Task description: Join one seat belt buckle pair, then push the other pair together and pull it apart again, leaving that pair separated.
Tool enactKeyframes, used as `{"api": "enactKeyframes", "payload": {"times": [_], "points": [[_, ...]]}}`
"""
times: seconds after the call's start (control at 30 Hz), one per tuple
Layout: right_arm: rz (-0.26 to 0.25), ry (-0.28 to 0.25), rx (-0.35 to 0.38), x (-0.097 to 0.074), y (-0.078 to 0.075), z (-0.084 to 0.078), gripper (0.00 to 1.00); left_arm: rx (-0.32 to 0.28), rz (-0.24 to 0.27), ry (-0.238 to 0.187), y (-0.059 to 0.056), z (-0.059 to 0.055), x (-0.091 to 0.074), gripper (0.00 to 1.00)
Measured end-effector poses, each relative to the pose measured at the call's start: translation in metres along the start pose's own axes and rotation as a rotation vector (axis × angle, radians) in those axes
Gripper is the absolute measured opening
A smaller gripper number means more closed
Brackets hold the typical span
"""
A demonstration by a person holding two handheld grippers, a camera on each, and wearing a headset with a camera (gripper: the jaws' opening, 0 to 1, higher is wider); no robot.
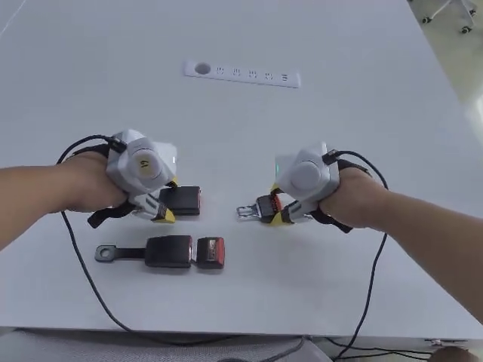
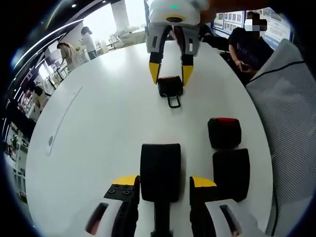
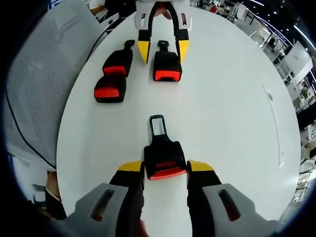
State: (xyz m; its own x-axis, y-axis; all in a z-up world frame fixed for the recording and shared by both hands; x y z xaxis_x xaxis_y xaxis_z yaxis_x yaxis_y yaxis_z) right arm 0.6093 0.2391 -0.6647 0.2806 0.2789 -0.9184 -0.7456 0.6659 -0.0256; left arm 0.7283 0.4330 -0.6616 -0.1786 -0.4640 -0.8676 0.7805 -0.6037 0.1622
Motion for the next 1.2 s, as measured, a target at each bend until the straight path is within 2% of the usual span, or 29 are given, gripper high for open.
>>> {"api": "enactKeyframes", "payload": {"times": [0.3, 0.47, 0.87, 1.2], "points": [[-0.001, -0.011, 0.020, 0.004, -0.001, 0.000, 0.32, 0.015, -0.013, 0.012, 0.005, -0.003, 0.006, 0.34], [-0.002, -0.013, 0.023, 0.005, -0.001, -0.001, 0.32, 0.007, -0.023, 0.013, 0.006, -0.002, 0.007, 0.34], [0.005, -0.014, 0.053, 0.010, -0.003, 0.000, 0.32, 0.041, -0.031, 0.016, 0.005, -0.001, 0.008, 0.33], [0.005, -0.023, 0.066, 0.011, -0.003, -0.001, 0.32, 0.028, -0.028, 0.013, 0.005, -0.002, 0.008, 0.33]]}}
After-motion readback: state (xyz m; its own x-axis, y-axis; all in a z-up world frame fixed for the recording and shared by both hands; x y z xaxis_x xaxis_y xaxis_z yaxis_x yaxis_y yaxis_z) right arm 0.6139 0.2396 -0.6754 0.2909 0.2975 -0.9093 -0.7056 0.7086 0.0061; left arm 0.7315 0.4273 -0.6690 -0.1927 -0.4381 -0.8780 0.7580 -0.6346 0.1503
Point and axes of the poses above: the centre of the closed fingertips' face, and the gripper's own axes: x roughly forward along the fingers, y roughly to its left, z roughly out of its top, the point moved 8 cm from there along -x, roughly backward along the fingers, and after that the axes turned 10 degrees about x, right-handed, at the moved point
